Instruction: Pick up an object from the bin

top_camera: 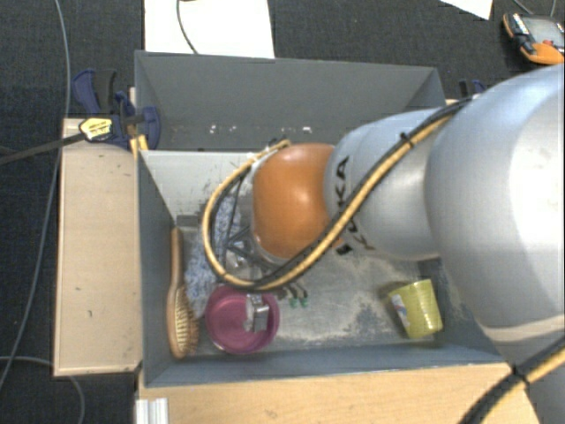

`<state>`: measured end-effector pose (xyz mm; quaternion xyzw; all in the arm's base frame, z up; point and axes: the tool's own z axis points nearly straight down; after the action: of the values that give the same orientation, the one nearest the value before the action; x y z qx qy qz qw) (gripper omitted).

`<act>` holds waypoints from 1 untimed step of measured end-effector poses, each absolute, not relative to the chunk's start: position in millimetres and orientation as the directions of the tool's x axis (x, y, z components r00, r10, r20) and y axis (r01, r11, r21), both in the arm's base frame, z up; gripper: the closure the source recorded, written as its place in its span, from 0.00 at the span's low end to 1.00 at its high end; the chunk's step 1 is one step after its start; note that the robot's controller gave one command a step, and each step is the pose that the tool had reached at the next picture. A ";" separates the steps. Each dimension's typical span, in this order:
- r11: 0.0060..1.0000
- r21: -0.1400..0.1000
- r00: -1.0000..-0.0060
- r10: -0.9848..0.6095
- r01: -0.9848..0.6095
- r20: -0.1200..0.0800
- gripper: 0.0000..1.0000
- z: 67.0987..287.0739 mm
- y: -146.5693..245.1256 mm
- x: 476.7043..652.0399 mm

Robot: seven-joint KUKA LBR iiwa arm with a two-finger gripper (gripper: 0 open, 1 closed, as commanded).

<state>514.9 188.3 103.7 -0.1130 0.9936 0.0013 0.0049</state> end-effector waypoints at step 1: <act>0.985 0.010 -0.984 0.175 0.174 -0.024 1.00 72.6 193.5 508.1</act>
Offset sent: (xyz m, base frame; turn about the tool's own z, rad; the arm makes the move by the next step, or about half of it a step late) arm 0.0000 0.0000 0.0000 0.0000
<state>508.1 193.5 72.6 0.0876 0.9961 0.0042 0.0122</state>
